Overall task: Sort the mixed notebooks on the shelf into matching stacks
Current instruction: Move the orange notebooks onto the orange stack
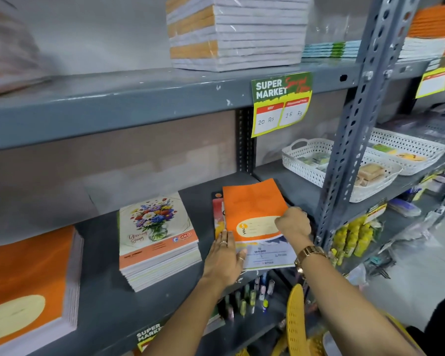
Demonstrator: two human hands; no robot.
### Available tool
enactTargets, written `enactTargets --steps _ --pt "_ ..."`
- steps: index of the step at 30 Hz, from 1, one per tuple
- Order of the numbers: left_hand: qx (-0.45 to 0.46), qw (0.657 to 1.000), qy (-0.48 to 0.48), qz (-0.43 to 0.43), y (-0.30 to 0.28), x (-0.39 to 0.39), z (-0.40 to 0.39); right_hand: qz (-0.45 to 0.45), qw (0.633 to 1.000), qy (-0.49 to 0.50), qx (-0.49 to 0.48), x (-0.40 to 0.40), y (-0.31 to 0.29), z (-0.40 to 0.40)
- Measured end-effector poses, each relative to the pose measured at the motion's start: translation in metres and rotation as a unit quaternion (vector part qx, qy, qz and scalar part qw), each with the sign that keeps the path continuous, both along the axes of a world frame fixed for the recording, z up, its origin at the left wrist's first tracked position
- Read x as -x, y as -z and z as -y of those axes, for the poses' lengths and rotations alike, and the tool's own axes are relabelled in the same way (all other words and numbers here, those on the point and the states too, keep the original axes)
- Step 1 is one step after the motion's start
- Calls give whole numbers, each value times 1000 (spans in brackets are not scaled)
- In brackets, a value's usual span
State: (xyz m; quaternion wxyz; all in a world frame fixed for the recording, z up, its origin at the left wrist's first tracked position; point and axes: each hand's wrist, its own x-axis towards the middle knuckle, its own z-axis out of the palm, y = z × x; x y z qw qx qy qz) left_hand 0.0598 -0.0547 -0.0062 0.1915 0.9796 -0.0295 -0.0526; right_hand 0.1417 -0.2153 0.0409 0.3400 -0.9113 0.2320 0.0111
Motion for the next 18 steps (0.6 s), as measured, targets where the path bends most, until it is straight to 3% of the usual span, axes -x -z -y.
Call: enactTargets --steps 6,9,15,18 --pt "64 997 -39 -3 -7 -4 6 79 973 49 -213 -9 -7 10" --pt "162 984 -79 -6 -17 -3 9 119 964 68 -229 -6 -14 15" --pt "360 913 -185 44 -55 -4 15 185 920 71 -337 11 -38 15" --pt "471 844 -249 68 -76 -1 11 196 906 56 -371 23 -53 6"
